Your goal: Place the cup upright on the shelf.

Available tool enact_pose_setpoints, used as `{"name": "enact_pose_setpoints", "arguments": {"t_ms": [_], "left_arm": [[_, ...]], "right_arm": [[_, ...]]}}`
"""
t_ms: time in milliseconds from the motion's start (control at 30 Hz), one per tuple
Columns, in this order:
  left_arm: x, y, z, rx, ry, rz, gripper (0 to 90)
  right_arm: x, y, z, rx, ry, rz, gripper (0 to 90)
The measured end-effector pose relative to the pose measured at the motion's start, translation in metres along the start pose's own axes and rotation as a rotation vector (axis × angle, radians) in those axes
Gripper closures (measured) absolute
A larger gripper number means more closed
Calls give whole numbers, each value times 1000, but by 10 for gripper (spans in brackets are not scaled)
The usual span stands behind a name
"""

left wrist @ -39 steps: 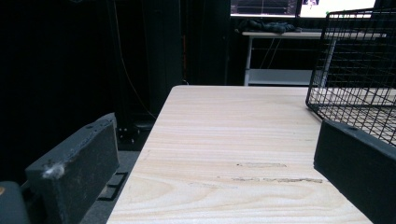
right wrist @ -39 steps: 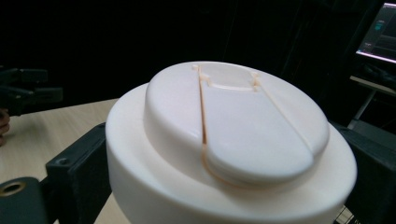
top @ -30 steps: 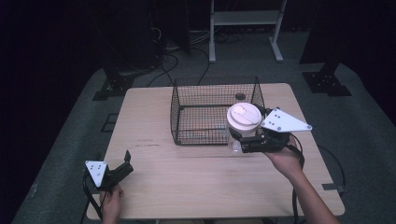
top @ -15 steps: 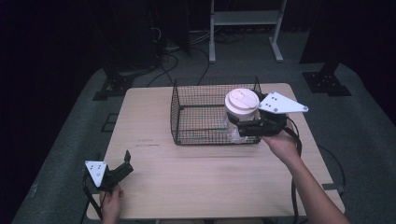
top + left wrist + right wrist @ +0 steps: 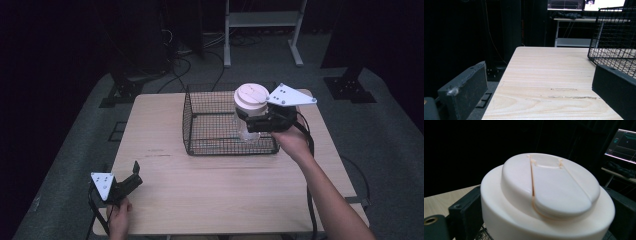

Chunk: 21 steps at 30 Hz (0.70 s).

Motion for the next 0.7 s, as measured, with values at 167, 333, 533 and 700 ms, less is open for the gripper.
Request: {"name": "enact_pose_setpoints", "arguments": {"t_ms": [167,333,533,700], "left_arm": [[0,0,0,-2,-1,0,0],[0,0,0,-3,-2,-1,0],[0,0,0,-4,-5,-3,0],[-1,0,0,-5,-8,-3,0]], "right_arm": [[-3,4,9,2,-4,4,44],[-5,6,17,3,-6,7,44],[-8,9,33,4,-7,10,45],[-10,8,47,15,-15,4,44]]}}
Point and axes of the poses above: each handheld gripper's, and its own axes: z roughly forward along the jaws, y roughly out of its top, x roughly to its left, the point moved 3 cm from there along z, roughly forward along the jaws
